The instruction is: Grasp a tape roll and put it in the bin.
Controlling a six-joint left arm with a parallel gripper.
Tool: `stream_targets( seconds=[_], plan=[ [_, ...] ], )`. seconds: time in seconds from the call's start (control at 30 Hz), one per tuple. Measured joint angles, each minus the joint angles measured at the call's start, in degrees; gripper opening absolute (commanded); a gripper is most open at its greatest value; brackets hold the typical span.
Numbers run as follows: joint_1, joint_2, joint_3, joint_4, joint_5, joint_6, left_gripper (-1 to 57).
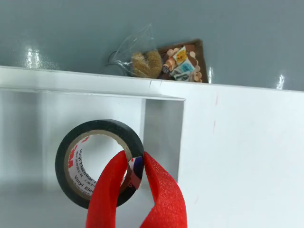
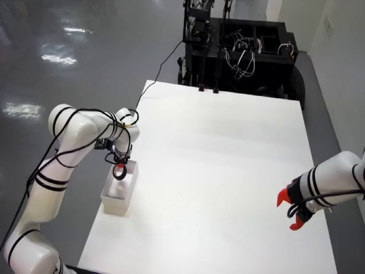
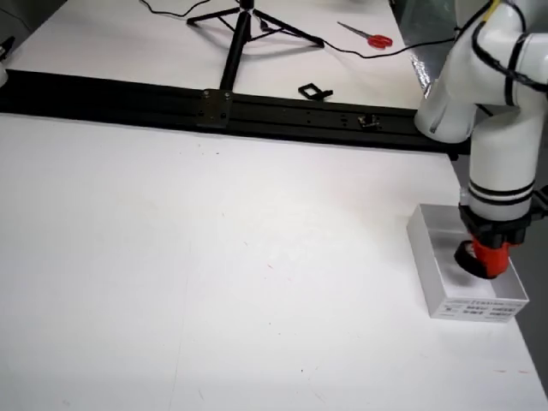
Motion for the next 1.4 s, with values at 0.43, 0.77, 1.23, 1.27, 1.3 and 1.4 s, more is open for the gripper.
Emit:
stream_targets(
  seconds=[0.43, 0.77, 1.23, 1.27, 1.3, 1.4],
  plan=[
    [-0.62, 2.46, 1.34, -0.13, -2.87, 0.1, 9.2],
    [-1.4, 2.8, 2.26, -0.58, -3.95, 0.01, 2.5],
    [-2.25, -0.78, 2.27, -0.99, -0.04, 0.27, -0.5],
    [-2.49, -1.46, 2.27, -0.98, 0.36, 0.3, -0.5],
    [-2.9, -2.41, 2.27, -0.98, 0.86, 0.34, -0.5],
    [-4.93, -5.71, 2.36, -0.95, 2.4, 0.41, -0.5]
  ],
)
